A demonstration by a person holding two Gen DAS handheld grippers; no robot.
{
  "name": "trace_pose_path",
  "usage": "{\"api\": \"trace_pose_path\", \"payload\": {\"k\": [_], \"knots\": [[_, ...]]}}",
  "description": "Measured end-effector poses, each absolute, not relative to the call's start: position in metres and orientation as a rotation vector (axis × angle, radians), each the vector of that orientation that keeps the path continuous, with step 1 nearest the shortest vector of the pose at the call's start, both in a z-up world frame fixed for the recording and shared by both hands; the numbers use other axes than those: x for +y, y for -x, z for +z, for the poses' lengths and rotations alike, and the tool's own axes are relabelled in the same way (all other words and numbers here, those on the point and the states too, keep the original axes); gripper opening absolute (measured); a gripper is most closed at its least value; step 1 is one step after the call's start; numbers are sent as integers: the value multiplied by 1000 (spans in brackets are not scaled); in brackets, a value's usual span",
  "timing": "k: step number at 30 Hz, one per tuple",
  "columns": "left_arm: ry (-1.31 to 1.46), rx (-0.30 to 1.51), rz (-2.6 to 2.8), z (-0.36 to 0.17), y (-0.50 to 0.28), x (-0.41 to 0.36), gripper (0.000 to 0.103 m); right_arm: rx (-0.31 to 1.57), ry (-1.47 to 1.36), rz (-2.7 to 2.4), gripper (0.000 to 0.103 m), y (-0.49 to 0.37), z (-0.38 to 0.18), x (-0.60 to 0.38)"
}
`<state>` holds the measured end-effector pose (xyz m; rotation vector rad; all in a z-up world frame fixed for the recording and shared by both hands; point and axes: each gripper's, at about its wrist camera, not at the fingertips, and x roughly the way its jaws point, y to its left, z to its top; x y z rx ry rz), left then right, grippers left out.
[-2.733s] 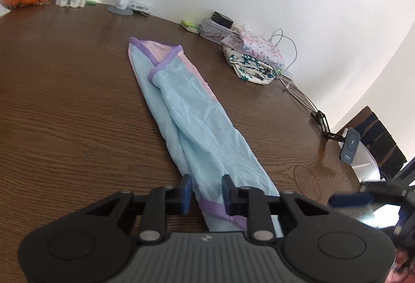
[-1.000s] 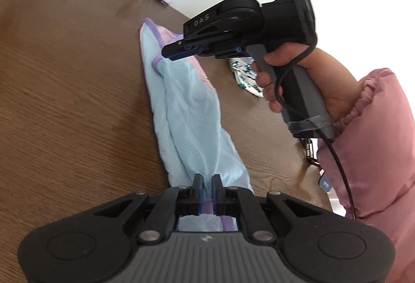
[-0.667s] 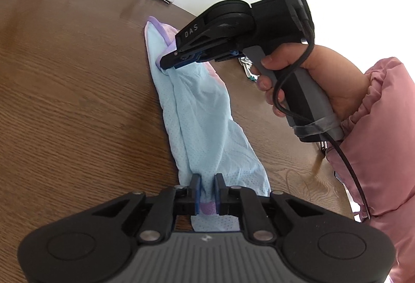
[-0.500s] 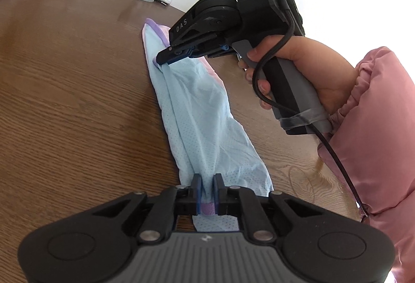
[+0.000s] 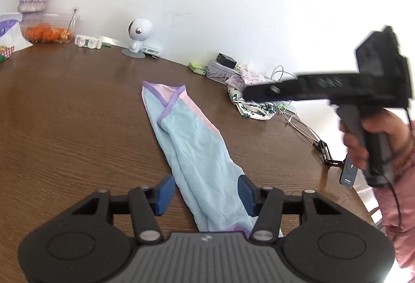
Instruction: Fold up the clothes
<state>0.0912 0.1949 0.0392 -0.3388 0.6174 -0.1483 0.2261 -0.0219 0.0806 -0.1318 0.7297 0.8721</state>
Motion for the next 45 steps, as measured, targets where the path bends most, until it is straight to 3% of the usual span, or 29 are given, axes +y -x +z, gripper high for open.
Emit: {"api": "trace_pose_path", "payload": {"k": [5,7,10,14,26,27,28,30,32,38,42,45], "knots": [[277,658,-206,31,-117,176,40,784,332,1011,51,-142,52,-53],[243,688,-226,22,-126,165,22,815,347,1054,51,-123,36,-55],[222,743,-222,6,-129,152,10,843,372,1085,51,-101,13,-55],[197,754,-202,0,-126,147,10,871,368,1107,46,-82,-9,-60],[142,767,-149,-5,-118,134,14,800,447,1083,47,-35,-11,-66],[146,755,-148,-2,-115,134,24,789,435,1074,48,-36,-8,-68],[151,734,-147,3,-110,133,42,773,404,1066,52,-38,-2,-73],[139,681,-165,16,-97,129,53,738,322,1048,57,-43,13,-87],[117,635,-198,27,-83,123,53,696,275,1011,62,-53,30,-99],[-9,652,-299,27,-74,93,52,622,274,835,62,-136,80,-104],[-29,730,-333,5,-89,86,26,689,298,756,61,-225,83,-61],[-14,763,-346,-7,-96,90,22,766,337,707,53,-289,63,-13]]}}
